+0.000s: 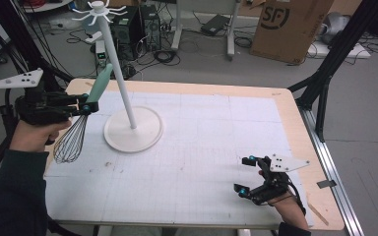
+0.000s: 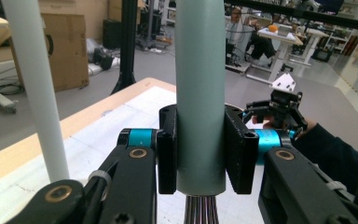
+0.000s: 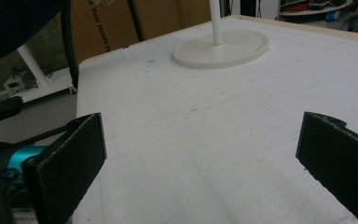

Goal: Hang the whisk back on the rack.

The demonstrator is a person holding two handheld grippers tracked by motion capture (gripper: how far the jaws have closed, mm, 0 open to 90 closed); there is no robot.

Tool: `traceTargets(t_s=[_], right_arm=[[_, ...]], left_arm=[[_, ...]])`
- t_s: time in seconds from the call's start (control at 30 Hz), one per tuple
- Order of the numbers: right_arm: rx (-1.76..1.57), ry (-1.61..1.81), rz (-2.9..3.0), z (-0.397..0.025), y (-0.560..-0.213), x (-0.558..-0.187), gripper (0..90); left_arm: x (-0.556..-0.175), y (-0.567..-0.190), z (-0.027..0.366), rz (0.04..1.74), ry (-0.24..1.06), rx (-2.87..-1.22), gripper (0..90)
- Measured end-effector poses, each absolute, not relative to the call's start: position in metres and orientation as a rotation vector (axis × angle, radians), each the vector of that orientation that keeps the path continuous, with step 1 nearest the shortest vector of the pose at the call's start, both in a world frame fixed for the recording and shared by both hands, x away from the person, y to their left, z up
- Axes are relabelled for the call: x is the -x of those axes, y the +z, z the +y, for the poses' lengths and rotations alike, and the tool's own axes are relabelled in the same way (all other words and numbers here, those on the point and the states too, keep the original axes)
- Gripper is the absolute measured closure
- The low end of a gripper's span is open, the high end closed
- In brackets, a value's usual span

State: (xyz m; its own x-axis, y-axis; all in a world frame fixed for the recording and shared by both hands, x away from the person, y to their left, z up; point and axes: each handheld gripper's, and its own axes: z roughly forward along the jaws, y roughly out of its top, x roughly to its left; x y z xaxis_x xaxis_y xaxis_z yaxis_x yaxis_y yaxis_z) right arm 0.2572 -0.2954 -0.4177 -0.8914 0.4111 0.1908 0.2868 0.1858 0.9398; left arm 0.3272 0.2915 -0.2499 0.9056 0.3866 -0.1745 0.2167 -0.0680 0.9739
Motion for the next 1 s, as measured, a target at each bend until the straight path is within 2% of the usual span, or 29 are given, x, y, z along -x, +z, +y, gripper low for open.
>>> traceTargets(t_s=[1.0], right_arm=[[-0.690, 1.821, 2.313, -0.299, -0.414, -0.256, 0.2]], left_arm=[[-0.350, -0.219, 0.339, 0.493, 0.210, -1.526, 69.4]])
